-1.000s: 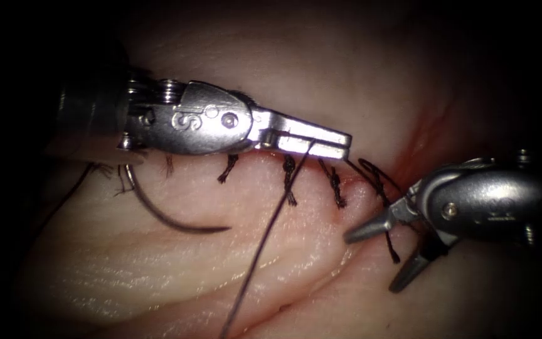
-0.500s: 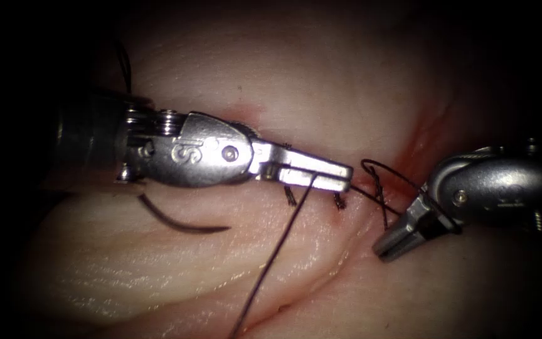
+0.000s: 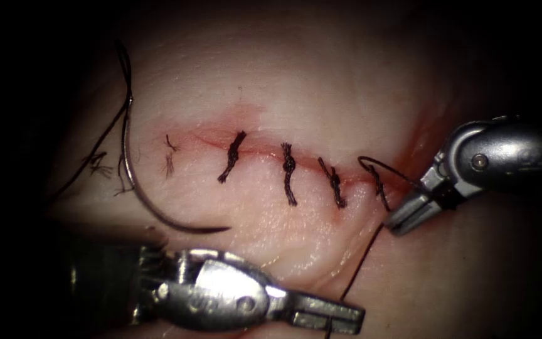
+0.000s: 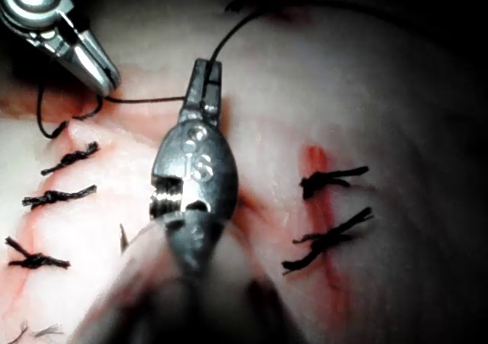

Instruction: Wound Closure

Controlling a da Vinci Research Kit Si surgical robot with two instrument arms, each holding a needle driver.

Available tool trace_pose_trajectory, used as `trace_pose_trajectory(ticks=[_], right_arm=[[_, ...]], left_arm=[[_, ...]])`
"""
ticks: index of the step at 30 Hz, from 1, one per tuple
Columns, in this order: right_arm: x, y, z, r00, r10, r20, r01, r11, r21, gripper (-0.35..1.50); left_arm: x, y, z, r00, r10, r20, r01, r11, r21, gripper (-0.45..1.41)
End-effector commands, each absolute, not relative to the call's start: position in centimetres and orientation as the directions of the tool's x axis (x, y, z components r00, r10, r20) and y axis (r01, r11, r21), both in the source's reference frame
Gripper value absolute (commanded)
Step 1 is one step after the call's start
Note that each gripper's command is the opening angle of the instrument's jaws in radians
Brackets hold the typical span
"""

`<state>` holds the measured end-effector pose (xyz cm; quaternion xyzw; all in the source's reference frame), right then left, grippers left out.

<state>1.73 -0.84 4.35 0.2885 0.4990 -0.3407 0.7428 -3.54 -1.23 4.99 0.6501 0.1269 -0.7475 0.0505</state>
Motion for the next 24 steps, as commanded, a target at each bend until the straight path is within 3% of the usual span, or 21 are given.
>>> trace_pose_trajectory(ticks=[1,10,24], right_arm=[[1.77,-0.7,4.4,0.267,-0.198,-0.943,0.785,0.613,0.094,-0.35],[1.81,-0.3,4.7,0.305,-0.085,-0.948,0.713,0.681,0.168,-0.35],[1.93,-0.2,4.8,0.340,-0.078,-0.937,0.663,0.726,0.180,-0.35]], left_arm=[[-3.63,-1.3,5.0,-0.150,0.094,-0.984,0.250,-0.960,-0.130,-0.45],[-3.94,-2.0,4.3,-0.100,0.111,-0.989,0.328,-0.935,-0.138,-0.45],[-4.18,-2.9,3.5,-0.043,0.132,-0.990,0.465,-0.875,-0.137,-0.45]])
